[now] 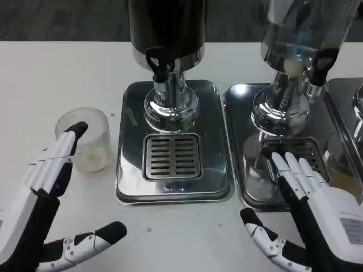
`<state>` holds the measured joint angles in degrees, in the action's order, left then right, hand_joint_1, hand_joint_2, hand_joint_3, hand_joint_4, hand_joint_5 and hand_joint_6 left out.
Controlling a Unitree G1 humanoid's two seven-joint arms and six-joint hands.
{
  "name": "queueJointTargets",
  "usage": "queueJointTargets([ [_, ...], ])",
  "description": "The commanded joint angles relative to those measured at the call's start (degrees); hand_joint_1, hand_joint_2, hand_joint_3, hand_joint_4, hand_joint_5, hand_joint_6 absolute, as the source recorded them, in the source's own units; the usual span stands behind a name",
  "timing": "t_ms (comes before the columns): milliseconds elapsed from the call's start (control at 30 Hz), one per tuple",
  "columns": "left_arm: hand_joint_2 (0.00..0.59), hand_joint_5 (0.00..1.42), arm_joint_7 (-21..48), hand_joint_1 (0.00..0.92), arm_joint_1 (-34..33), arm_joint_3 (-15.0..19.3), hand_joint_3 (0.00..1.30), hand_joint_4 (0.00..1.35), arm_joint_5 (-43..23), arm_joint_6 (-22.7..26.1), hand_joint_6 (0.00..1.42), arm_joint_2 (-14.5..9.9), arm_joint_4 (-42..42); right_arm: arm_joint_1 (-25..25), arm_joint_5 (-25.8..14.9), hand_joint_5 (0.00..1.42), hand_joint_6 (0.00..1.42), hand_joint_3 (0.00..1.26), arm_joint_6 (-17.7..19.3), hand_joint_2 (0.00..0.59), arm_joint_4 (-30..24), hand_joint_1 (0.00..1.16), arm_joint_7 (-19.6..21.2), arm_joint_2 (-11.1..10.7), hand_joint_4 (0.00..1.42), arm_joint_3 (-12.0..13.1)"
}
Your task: Grasp the cup under the faucet to collect the drink, then remove the cup.
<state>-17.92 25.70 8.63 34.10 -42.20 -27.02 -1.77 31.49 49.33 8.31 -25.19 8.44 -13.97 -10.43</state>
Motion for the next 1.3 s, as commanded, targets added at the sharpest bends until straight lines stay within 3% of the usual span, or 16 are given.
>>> queueJointTargets([
  [33,0.041,0.08,-1.2,0.0,-4.4,2.1,0.0,0.0,-3.6,-0.8,0.09,-0.2,4.8,-1.0,-0.2,0.0,0.05,0.06,0.0,0.372,0.9,0.27,1.0,0.5,0.0,-0.6],
  [333,0.022,0.13,-1.6,0.002,-13.0,4.7,0.0,0.0,-6.9,-1.7,0.11,-1.5,15.4,-2.9,-1.2,0.0,0.06,0.07,0.1,0.383,2.2,0.27,0.9,0.5,0.0,-1.2],
  [600,0.019,0.18,-0.9,0.044,-21.6,5.1,0.0,0.0,-11.9,-4.8,0.17,-4.1,29.6,-3.0,-1.3,0.0,0.06,0.09,-0.3,0.387,2.3,0.27,1.1,1.0,0.0,-1.9],
  [967,0.01,0.22,3.2,0.183,-30.1,1.3,0.0,0.0,-13.6,-6.9,0.21,-8.0,44.6,-4.3,-1.6,0.04,0.09,0.13,0.1,0.394,2.1,0.25,0.6,1.8,0.03,-2.5],
  [1300,0.012,0.22,2.0,0.194,-34.5,-1.9,0.0,0.0,-12.7,-7.4,0.22,-9.7,54.2,-5.3,-2.1,0.06,0.11,0.14,0.3,0.394,2.6,0.25,0.9,1.6,0.04,-3.0],
])
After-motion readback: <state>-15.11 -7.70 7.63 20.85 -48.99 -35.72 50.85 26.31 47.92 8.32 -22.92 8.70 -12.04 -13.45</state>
